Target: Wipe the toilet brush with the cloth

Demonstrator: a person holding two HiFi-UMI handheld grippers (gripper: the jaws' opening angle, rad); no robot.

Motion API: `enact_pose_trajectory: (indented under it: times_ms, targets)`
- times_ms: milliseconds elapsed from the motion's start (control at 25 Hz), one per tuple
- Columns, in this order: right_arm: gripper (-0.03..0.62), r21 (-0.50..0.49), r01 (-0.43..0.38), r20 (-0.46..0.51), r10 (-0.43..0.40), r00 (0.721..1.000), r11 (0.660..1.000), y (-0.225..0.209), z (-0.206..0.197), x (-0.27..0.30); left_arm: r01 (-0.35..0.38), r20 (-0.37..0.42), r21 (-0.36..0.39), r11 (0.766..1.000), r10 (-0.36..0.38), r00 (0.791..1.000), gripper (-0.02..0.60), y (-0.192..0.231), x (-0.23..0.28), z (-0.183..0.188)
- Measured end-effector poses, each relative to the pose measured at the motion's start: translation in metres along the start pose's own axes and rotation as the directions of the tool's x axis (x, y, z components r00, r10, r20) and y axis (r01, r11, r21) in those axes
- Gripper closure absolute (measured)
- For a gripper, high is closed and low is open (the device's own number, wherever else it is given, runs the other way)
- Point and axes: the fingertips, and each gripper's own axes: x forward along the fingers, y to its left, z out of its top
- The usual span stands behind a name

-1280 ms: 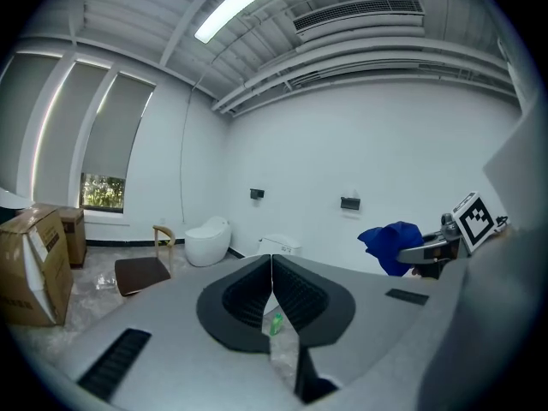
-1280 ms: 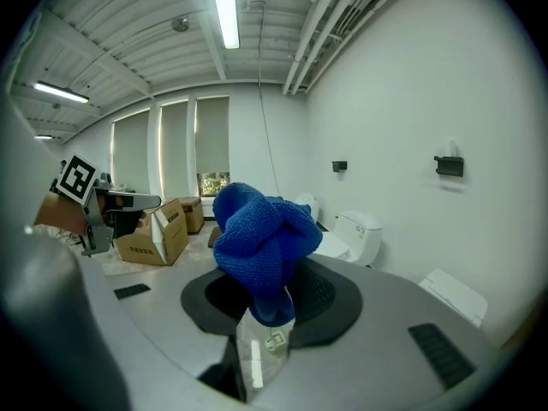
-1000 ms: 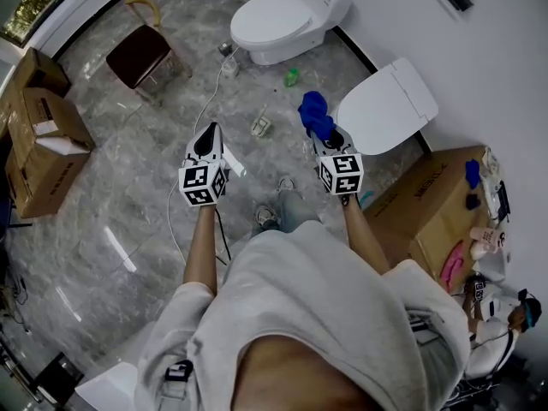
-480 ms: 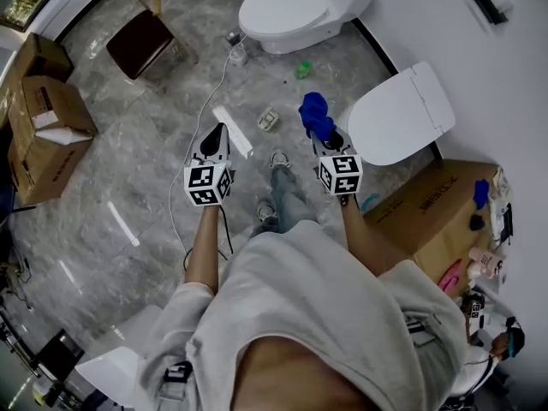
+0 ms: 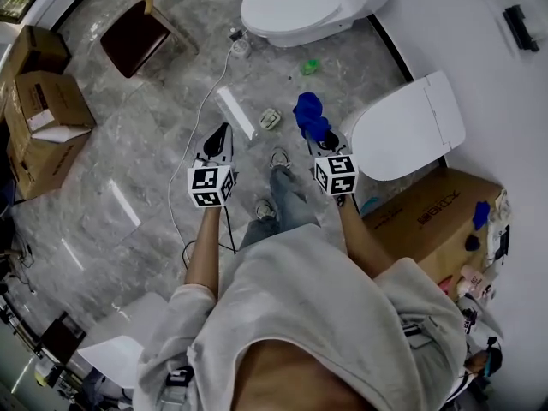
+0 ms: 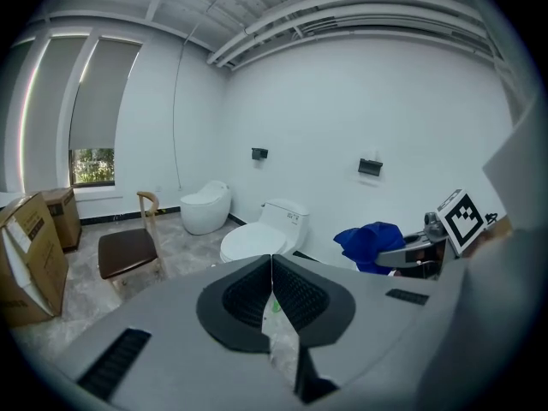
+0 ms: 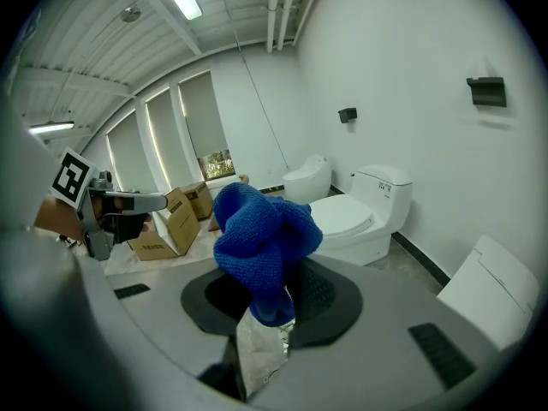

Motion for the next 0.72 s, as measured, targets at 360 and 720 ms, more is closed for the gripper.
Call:
enact_pose_trajectory:
  times_ms: [360, 720]
  targets:
    - [0.482, 0.013, -0.016, -0.035, 0.017, 0.999, 1.0, -0.023, -0.051, 0.063, 0.036, -0.069, 0.01, 0.999, -0.036, 0.997, 0.561, -0.001, 0.054, -0.082]
    - [0.482, 0.073, -0.011, 0.006, 0.011, 1.0, 0.997, -0.073, -0.156, 0.152, 0.055, -0.034, 0.0, 0.999, -0.055, 0.998, 0.561, 0.014, 0.132, -0.23]
